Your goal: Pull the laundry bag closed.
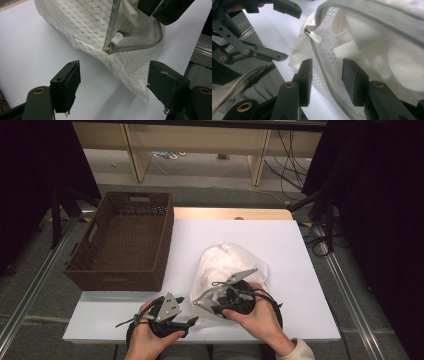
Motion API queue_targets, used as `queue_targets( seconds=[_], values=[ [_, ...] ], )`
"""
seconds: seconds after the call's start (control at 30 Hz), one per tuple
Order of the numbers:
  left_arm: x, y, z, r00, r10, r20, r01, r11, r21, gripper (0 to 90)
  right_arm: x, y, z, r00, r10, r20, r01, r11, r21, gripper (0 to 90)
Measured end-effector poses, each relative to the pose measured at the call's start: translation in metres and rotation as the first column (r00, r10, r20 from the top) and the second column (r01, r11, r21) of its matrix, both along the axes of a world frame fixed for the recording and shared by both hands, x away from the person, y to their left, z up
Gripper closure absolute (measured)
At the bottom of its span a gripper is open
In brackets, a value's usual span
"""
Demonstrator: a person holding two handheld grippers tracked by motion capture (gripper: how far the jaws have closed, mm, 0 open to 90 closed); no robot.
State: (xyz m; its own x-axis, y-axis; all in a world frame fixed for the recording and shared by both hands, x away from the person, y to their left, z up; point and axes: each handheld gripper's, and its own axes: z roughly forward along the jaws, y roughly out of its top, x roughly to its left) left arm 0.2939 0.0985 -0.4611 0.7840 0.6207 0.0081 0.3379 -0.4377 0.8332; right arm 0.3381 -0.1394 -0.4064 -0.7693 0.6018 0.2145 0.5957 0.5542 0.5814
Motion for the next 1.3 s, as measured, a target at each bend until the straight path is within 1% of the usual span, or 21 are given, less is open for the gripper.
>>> queue_targets(
  seconds=[0.13, 0.2, 0.27, 0.3, 0.33, 0.47, 0.5, 0.53, 0.63, 0.73, 0.77, 0.8, 0.87, 0.9, 0.93, 0.97, 1.03, 1.1, 1.17, 1.27, 1.3],
  values=[
    [0.0, -0.001, -0.002, 0.9998, 0.006, -0.016, -0.007, 0.9999, -0.012, 26.5, 0.001, 0.002, -0.003, 0.9998, 0.019, -0.002, -0.019, 0.9998, 0.003, 61.9],
    [0.001, 0.001, -0.001, 1.0, 0.006, 0.001, -0.006, 0.9997, 0.023, 26.5, 0.003, 0.002, -0.004, 0.9998, 0.017, 0.01, -0.018, 0.9998, 0.011, 62.1],
    [0.001, 0.001, -0.002, 0.9999, 0.011, 0.003, -0.011, 0.9997, 0.02, 26.5, 0.004, 0.003, -0.003, 0.9998, 0.016, 0.008, -0.016, 0.9997, 0.017, 62.2],
    [0.0, 0.0, -0.003, 0.9998, 0.017, -0.011, -0.017, 0.9999, -0.001, 26.5, 0.004, 0.003, -0.004, 0.9999, 0.014, 0.004, -0.015, 0.9996, 0.023, 62.3],
    [0.0, 0.001, -0.001, 0.9999, 0.013, 0.002, -0.013, 0.9995, 0.03, 26.5, 0.005, 0.003, -0.004, 0.9999, 0.015, 0.006, -0.015, 0.9996, 0.023, 62.3],
    [0.001, 0.0, -0.002, 0.9999, 0.01, 0.003, -0.011, 0.9995, 0.029, 26.5, 0.003, 0.007, -0.006, 1.0, 0.003, 0.001, -0.003, 0.9995, 0.032, 61.8],
    [0.002, 0.0, -0.002, 0.9999, 0.01, 0.012, -0.011, 0.9993, 0.035, 26.5, 0.003, 0.008, -0.007, 0.9999, 0.015, 0.004, -0.016, 0.9993, 0.034, 61.5],
    [0.001, -0.002, -0.002, 0.9997, 0.02, 0.011, -0.02, 0.9995, 0.022, 26.5, 0.002, 0.01, -0.009, 0.9999, -0.004, 0.009, 0.004, 0.9994, 0.034, 61.3],
    [0.002, 0.0, -0.001, 0.9999, 0.001, 0.017, -0.002, 0.9981, 0.061, 26.5, 0.0, 0.017, -0.012, 0.9999, 0.002, 0.011, -0.002, 0.9995, 0.032, 60.6],
    [-0.001, -0.002, -0.002, 0.9998, 0.005, 0.017, -0.006, 0.9994, 0.034, 26.5, 0.0, 0.024, -0.016, 0.9997, 0.007, 0.023, -0.007, 0.9997, 0.025, 60.1],
    [0.0, 0.001, 0.0, 0.9995, -0.009, 0.03, 0.007, 0.9977, 0.067, 26.5, 0.001, 0.028, -0.017, 0.9997, 0.009, 0.023, -0.009, 0.9997, 0.023, 60.0],
    [0.002, 0.002, 0.0, 0.9987, -0.021, 0.045, 0.018, 0.997, 0.075, 26.5, 0.0, 0.03, -0.018, 0.9999, 0.002, 0.015, -0.003, 0.9997, 0.025, 59.8],
    [0.001, 0.0, -0.001, 0.9994, 0.0, 0.034, -0.001, 0.999, 0.045, 26.5, 0.003, 0.033, -0.02, 0.9997, 0.007, 0.025, -0.008, 0.9997, 0.023, 59.6],
    [0.002, 0.0, -0.001, 0.9993, 0.001, 0.038, -0.003, 0.9988, 0.048, 26.5, 0.002, 0.034, -0.021, 0.9999, -0.008, 0.014, 0.007, 0.9996, 0.026, 59.7],
    [0.002, 0.001, -0.001, 0.9992, -0.001, 0.041, -0.001, 0.9982, 0.06, 26.5, 0.004, 0.034, -0.022, 0.9993, 0.011, 0.036, -0.012, 0.9993, 0.036, 60.0],
    [0.002, 0.001, -0.002, 0.9994, -0.004, 0.034, 0.002, 0.9983, 0.059, 26.5, 0.003, 0.035, -0.022, 0.9996, -0.005, 0.029, 0.004, 0.9991, 0.043, 60.3],
    [0.001, 0.0, -0.002, 0.9995, 0.006, 0.032, -0.008, 0.9987, 0.051, 26.5, 0.004, 0.036, -0.022, 0.9994, 0.0, 0.034, -0.001, 0.9993, 0.038, 61.2],
    [0.001, 0.0, -0.002, 0.9994, 0.007, 0.033, -0.008, 0.9986, 0.052, 26.5, 0.005, 0.036, -0.023, 0.9987, 0.009, 0.05, -0.012, 0.9986, 0.051, 64.1],
    [0.002, 0.0, -0.002, 0.9992, 0.004, 0.041, -0.007, 0.9981, 0.061, 26.6, 0.003, 0.038, -0.024, 0.999, 0.0, 0.045, -0.003, 0.9975, 0.071, 68.1],
    [0.002, 0.0, -0.003, 0.9992, 0.004, 0.041, -0.006, 0.9986, 0.052, 26.8, 0.003, 0.036, -0.022, 0.9984, 0.011, 0.055, -0.015, 0.9978, 0.064, 73.9],
    [0.003, 0.001, -0.003, 0.999, -0.002, 0.046, -0.001, 0.9976, 0.069, 26.9, 0.003, 0.036, -0.021, 0.9987, 0.005, 0.051, -0.009, 0.9974, 0.072, 75.2]
  ],
)
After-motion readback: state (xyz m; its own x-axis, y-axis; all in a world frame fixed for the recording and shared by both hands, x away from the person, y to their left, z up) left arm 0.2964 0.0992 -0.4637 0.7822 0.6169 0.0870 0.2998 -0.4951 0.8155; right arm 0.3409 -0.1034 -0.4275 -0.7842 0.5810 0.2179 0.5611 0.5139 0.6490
